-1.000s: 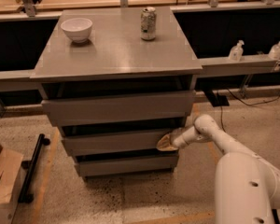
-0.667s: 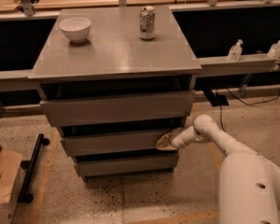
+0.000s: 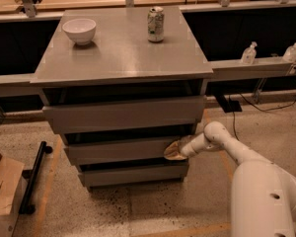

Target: Close middle drawer

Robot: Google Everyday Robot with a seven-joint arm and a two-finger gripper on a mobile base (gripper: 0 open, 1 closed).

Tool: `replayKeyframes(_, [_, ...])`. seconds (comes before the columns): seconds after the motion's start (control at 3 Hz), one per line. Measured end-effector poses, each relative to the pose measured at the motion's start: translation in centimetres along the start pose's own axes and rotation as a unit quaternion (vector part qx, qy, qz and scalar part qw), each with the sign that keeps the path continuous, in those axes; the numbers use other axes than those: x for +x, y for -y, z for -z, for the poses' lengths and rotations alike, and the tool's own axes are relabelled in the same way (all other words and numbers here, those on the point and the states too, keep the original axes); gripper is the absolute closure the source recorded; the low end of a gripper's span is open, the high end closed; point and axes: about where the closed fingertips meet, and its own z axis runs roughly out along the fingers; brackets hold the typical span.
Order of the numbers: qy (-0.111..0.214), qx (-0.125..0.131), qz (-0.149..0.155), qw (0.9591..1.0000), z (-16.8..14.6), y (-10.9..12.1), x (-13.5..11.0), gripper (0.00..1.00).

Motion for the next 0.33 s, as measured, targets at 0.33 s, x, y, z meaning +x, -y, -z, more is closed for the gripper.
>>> replayKeyframes(0.33, [0.001, -0.003, 0.000, 1.0000, -0.38, -0.15, -0.10, 0.00])
